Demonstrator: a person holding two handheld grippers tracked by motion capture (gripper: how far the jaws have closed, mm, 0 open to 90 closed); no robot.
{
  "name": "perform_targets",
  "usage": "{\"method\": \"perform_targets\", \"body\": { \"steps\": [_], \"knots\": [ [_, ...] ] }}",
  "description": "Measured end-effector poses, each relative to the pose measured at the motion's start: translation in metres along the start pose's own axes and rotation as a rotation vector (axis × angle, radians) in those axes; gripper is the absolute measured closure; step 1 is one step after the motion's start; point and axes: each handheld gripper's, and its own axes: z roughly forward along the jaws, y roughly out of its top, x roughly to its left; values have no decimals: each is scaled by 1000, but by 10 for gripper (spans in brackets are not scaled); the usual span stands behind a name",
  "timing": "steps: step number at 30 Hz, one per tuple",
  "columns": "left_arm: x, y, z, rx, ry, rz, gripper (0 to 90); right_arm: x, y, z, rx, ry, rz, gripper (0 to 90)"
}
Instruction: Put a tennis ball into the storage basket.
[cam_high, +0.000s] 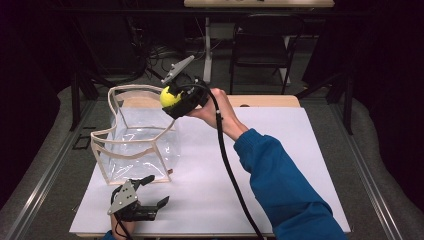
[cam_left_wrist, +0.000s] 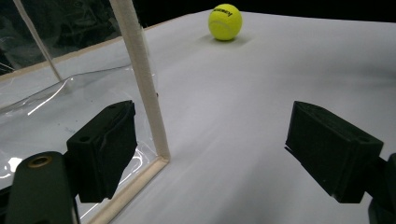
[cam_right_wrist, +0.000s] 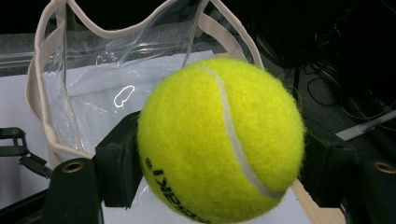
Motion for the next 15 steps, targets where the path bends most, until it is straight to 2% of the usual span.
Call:
{"method": "perform_targets", "body": {
  "steps": [15],
  "knots": [
    [0,0,0,-2,0,-1,158,6,10,10,1,13,-6,261]
  ]
}}
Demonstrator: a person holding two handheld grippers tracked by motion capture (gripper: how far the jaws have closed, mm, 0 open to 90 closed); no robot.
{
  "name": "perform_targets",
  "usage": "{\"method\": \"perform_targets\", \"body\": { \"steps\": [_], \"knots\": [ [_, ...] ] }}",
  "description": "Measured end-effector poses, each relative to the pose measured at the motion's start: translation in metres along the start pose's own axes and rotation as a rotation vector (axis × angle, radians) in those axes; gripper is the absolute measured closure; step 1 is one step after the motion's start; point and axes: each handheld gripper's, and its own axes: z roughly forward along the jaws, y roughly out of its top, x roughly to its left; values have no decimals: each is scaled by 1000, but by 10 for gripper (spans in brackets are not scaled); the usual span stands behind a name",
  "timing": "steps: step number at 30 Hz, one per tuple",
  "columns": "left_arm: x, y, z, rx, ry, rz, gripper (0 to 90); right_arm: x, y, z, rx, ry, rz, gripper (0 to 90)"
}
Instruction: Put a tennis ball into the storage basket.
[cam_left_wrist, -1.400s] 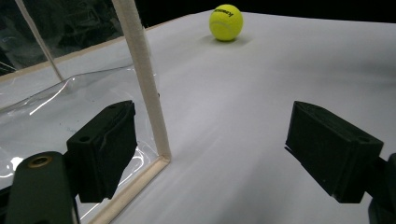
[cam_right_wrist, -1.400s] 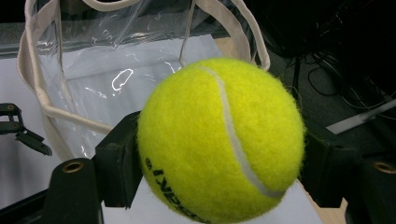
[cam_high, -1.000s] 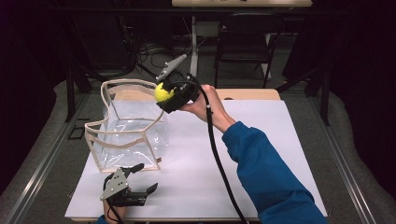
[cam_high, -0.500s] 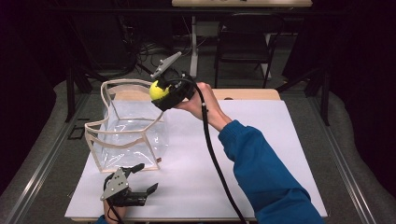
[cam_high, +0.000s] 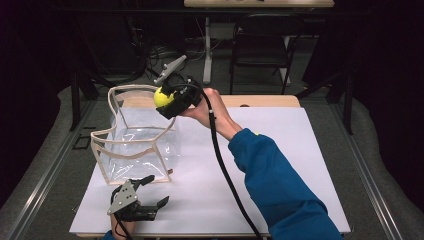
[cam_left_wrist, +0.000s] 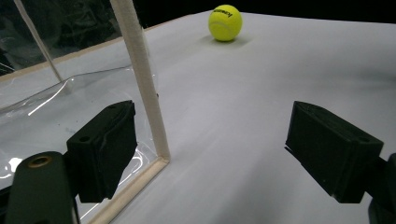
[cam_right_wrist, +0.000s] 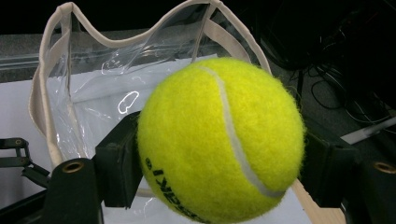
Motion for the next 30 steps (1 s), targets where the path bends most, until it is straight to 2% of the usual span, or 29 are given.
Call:
{"method": "perform_targets", "body": {
  "steps": [17,30],
  "knots": [
    [0,0,0,-3,-4,-1,158,3,8,12,-1,14,13,260],
    [-1,0,0,-2,-4,1,158,9,12,23,14,32,2,259]
  ]
}}
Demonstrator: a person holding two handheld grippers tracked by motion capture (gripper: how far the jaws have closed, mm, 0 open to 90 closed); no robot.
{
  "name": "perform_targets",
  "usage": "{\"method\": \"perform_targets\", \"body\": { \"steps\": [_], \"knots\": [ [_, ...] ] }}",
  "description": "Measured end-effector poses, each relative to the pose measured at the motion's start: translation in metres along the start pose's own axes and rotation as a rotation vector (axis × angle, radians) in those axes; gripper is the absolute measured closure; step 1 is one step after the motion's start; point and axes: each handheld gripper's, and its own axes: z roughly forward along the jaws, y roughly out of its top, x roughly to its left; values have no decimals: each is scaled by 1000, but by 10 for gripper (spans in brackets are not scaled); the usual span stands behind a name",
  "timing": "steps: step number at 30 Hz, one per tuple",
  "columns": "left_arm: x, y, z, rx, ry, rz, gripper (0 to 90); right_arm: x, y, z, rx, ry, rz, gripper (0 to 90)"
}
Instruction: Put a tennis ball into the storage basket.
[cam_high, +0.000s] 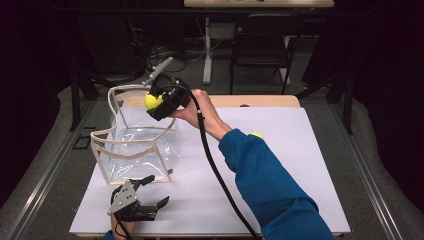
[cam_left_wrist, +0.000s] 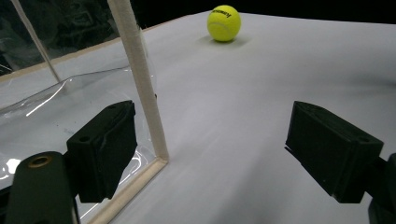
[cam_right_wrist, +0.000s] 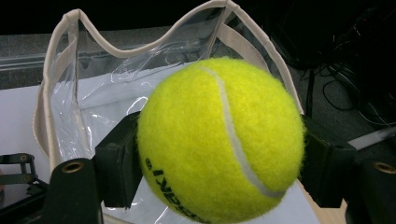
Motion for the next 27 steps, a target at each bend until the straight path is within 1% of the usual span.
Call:
{"method": "perform_targets", "body": {
  "steps": [15,27],
  "knots": [
    [0,0,0,-4,-4,0,158,5,2,10,14,20,-6,260],
    [0,0,0,-2,-6,-1,158,7,5,17,34,21,-15,260]
  ]
}}
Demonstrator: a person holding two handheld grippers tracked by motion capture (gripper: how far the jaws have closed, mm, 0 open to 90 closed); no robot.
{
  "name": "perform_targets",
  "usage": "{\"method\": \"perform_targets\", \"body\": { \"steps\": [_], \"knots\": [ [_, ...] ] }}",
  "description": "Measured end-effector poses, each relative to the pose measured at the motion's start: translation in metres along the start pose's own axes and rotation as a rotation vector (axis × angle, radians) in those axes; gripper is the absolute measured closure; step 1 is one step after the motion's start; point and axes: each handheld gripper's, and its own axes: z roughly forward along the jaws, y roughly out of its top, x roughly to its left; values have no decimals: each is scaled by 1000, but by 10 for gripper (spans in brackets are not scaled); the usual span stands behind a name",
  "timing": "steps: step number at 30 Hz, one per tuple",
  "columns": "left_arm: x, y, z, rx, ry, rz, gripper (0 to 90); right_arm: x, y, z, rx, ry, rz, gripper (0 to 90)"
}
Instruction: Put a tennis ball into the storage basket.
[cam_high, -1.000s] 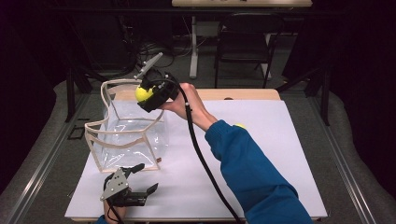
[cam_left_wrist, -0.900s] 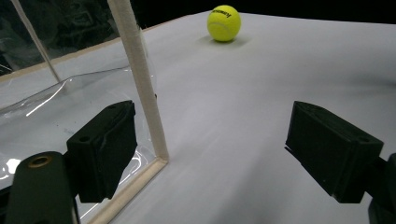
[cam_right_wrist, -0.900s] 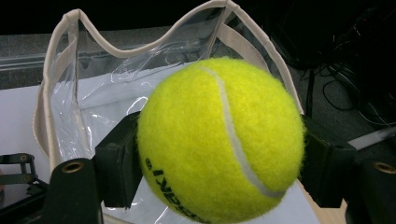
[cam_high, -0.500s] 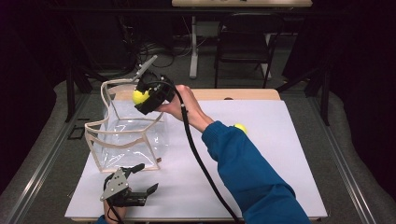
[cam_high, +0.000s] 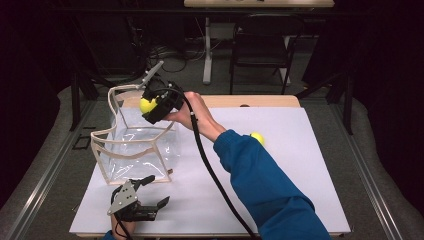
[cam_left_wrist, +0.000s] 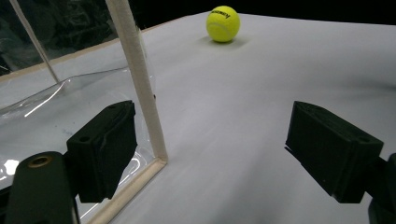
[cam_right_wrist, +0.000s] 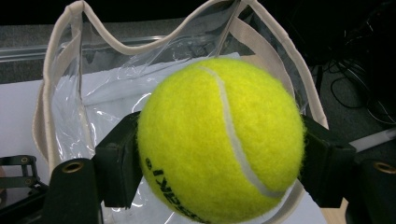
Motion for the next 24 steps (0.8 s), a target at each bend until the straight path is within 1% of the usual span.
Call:
{"method": "perform_targets", "body": {
  "steps": [8,16,24],
  "knots": [
    [0,0,0,0,0,-2,158,0,2,5,16,3,-5,260],
    [0,0,0,-2,2,-4,158,-2,7,9,30,5,-5,260],
    [1,0,0,-4,-1,-5,158,-6,8,16,53,8,0,260]
  ]
}}
